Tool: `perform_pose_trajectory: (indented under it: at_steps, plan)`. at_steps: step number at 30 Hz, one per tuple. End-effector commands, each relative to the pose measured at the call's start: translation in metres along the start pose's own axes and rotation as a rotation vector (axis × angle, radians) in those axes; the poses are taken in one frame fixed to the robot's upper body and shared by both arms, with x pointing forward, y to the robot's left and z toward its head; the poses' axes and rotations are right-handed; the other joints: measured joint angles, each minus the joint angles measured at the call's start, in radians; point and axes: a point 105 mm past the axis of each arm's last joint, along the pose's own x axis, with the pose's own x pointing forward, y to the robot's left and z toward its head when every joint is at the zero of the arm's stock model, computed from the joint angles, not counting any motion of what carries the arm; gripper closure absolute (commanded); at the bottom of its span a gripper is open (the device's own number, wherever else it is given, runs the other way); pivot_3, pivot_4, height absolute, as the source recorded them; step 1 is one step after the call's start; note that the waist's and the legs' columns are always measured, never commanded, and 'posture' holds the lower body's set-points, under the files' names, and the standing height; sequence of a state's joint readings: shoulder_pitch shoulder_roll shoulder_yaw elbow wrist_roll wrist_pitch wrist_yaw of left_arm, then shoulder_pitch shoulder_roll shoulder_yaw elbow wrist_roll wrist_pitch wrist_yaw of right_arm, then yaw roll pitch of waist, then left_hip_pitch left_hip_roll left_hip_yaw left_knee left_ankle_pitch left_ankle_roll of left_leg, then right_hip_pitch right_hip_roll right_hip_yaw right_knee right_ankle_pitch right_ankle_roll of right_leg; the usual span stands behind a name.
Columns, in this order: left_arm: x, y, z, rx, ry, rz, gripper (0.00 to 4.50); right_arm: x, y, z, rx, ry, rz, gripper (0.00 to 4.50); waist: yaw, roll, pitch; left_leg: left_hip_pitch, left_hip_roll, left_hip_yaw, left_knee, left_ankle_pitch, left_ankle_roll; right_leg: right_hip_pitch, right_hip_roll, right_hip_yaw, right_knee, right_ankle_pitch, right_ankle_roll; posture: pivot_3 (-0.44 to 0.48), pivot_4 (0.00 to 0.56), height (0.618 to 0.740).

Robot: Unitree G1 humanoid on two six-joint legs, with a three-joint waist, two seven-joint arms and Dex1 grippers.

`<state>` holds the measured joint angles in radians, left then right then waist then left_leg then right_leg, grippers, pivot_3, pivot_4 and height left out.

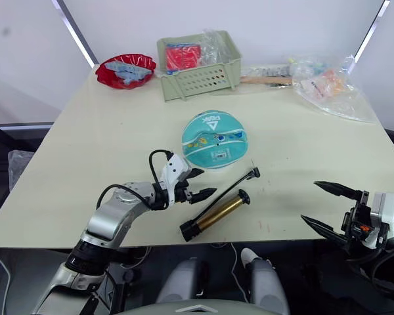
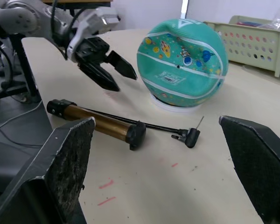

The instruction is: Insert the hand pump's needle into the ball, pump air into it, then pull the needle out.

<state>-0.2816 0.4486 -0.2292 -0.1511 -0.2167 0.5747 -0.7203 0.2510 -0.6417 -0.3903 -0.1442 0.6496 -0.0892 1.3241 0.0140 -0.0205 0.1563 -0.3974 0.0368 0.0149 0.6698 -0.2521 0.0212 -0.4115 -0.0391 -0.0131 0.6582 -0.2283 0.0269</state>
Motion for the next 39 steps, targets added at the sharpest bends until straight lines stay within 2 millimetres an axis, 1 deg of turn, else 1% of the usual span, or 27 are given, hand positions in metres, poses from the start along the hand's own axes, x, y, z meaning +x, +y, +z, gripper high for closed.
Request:
perform_pose_trajectory:
  at_steps: [1,7,10,13,16,22,32,35,38,39]
  plan:
    - [0.008,-0.009,0.006,0.031,-0.004,-0.009,1.66,0.002,0.001,0.009,-0.03,-0.022,0.01,0.0,0.0,0.0,0.0,-0.001,-0.001,-0.002,0.0,0.0,0.0,0.001,0.0,0.0,0.0,-0.001,0.001,0.0,0.15,0.738]
    - [0.021,-0.019,0.008,0.033,0.003,-0.024,1.66,0.003,0.003,0.01,-0.031,-0.028,0.001,0.0,0.001,0.0,0.0,-0.001,-0.002,-0.004,0.0,0.0,0.0,0.001,0.0,0.0,0.001,-0.002,0.0,0.0,0.15,0.738]
    - [0.028,-0.021,0.007,0.048,0.022,-0.025,1.66,0.003,0.003,0.009,-0.03,-0.03,-0.005,0.0,0.001,0.0,0.0,0.0,-0.002,-0.004,0.001,0.0,0.0,0.001,0.0,0.0,0.002,-0.004,0.004,0.0,0.15,0.738]
    - [0.031,-0.021,0.007,0.05,0.028,-0.021,1.66,0.003,0.003,0.009,-0.03,-0.032,-0.009,0.0,-0.001,0.0,0.0,0.002,-0.001,-0.003,0.001,0.0,0.0,0.001,0.001,0.002,0.003,-0.005,0.003,0.0,0.15,0.738]
    - [0.04,-0.023,0.006,0.07,0.052,-0.016,1.66,0.003,0.003,0.009,-0.029,-0.034,-0.013,0.0,0.0,0.001,0.001,0.001,0.0,-0.003,0.001,0.0,0.0,0.001,0.002,0.001,0.003,-0.004,0.004,0.0,0.15,0.738]
    - [0.058,-0.015,0.009,0.093,0.087,0.047,1.66,0.003,0.003,0.009,-0.032,-0.035,-0.018,0.0,0.001,0.001,0.001,0.002,-0.001,-0.001,0.001,0.0,0.0,0.001,0.002,0.003,0.003,-0.004,0.004,0.0,0.15,0.738]
    - [0.076,-0.019,0.002,0.113,0.131,0.041,1.66,0.003,0.002,0.01,-0.037,-0.034,-0.022,0.0,0.0,0.001,0.001,0.002,0.0,0.001,0.0,0.0,0.0,0.0,0.003,0.005,0.003,-0.004,0.004,0.0,0.15,0.738]
    - [0.082,-0.021,-0.004,0.11,0.15,0.037,1.66,0.002,0.003,0.01,-0.038,-0.032,-0.025,0.0,0.001,0.001,0.001,0.002,0.0,0.001,0.001,0.0,0.0,0.0,0.003,0.005,0.003,-0.004,0.004,0.0,0.15,0.738]
    - [0.083,-0.021,-0.007,0.099,0.156,0.033,1.66,0.002,0.003,0.009,-0.039,-0.033,-0.033,0.0,0.001,0.001,0.0,0.002,0.0,0.001,0.0,0.0,0.0,0.0,0.003,0.005,0.003,-0.004,0.004,0.0,0.15,0.738]
    - [0.082,-0.021,-0.007,0.096,0.155,0.029,2.25,0.002,0.002,0.009,-0.041,-0.035,-0.039,0.0,0.001,0.001,0.0,0.002,0.0,0.001,0.0,0.0,0.0,0.0,0.003,0.005,0.003,-0.004,0.004,0.0,0.15,0.738]
